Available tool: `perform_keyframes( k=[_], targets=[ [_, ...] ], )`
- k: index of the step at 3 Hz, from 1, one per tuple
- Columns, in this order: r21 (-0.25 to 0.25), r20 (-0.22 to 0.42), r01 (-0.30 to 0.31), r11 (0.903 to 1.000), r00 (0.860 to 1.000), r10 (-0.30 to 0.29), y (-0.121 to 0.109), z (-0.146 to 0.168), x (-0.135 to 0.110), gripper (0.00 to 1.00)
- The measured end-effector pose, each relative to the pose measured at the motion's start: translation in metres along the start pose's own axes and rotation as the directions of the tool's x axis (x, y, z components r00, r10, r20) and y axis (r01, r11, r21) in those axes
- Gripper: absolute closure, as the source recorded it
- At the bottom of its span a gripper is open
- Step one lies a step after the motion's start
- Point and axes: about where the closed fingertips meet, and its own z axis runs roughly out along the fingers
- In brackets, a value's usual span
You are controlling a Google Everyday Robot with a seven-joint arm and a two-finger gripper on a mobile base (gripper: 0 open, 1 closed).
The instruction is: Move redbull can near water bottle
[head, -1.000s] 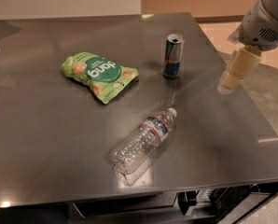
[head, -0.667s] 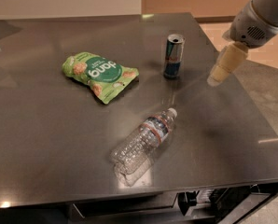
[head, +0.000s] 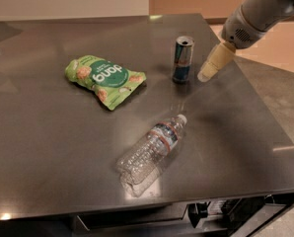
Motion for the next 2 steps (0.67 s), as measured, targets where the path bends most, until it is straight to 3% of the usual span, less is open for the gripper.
perform_keyframes(
  k=[2],
  targets=[
    [-0.038,0.118,0.002,0.9993,0.993,0.003,-0.011,0.031,-0.036,0.00]
  ],
)
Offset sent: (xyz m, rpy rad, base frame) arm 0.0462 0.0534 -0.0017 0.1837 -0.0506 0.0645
